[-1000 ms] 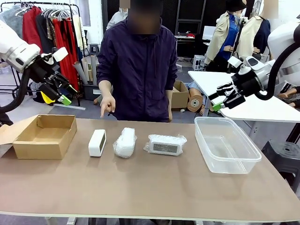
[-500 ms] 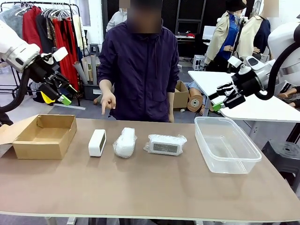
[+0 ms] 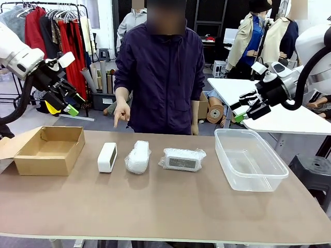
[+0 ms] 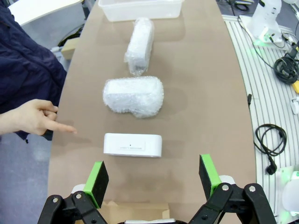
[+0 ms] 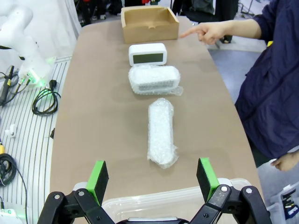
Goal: Separate and place wrapped and unwrapped clocks.
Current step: Pick up the Digital clock indicated by the person.
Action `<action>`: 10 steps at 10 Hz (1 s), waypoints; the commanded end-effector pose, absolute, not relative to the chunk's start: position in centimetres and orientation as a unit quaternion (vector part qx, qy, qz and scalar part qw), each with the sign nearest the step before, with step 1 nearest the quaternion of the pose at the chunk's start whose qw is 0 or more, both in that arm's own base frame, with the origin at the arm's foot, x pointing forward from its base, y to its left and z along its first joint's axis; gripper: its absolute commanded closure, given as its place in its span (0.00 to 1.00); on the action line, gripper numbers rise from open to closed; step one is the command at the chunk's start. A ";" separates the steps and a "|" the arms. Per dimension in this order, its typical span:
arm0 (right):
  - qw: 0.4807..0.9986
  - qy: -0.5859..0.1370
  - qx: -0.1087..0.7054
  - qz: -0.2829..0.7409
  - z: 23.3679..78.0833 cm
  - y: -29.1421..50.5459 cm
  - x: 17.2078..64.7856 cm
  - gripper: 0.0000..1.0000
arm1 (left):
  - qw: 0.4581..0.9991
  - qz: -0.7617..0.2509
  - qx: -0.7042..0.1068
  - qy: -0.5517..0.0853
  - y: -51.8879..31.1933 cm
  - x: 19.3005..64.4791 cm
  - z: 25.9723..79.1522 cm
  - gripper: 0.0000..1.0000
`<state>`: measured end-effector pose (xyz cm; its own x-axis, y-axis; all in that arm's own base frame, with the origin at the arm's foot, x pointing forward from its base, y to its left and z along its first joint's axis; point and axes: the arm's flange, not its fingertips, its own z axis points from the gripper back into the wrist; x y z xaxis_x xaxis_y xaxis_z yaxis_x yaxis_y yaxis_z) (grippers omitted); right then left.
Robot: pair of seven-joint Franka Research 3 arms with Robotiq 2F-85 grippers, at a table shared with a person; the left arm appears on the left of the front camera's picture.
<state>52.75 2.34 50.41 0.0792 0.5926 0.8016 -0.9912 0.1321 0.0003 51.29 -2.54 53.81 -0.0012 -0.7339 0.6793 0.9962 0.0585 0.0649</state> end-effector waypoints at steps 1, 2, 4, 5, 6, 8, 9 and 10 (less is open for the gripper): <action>0.672 -0.336 0.294 0.591 50.5 2.3 52.7 0.00 | 0.664 -0.651 -0.230 -0.288 -2.3 51.2 53.9 0.00; 0.672 -0.336 0.294 0.591 50.5 2.3 52.7 0.00 | 0.664 -0.651 -0.230 -0.288 -2.3 51.2 53.9 0.00; 0.672 -0.336 0.294 0.591 50.5 2.3 52.7 0.00 | 0.664 -0.651 -0.230 -0.288 -2.3 51.2 53.9 0.00; 0.672 -0.336 0.294 0.591 50.5 2.3 52.7 0.00 | 0.664 -0.651 -0.230 -0.288 -2.3 51.2 53.9 0.00; 0.672 -0.336 0.294 0.591 50.5 2.3 52.7 0.00 | 0.664 -0.651 -0.230 -0.288 -2.3 51.2 53.9 0.00; 0.672 -0.336 0.294 0.591 50.5 2.3 52.7 0.00 | 0.664 -0.651 -0.230 -0.288 -2.3 51.2 53.9 0.00; 0.672 -0.336 0.294 0.591 50.5 2.3 52.7 0.00 | 0.664 -0.651 -0.230 -0.288 -2.3 51.2 53.9 0.00; 0.672 -0.336 0.294 0.591 50.5 2.3 52.7 0.00 | 0.664 -0.651 -0.230 -0.288 -2.3 51.2 53.9 0.00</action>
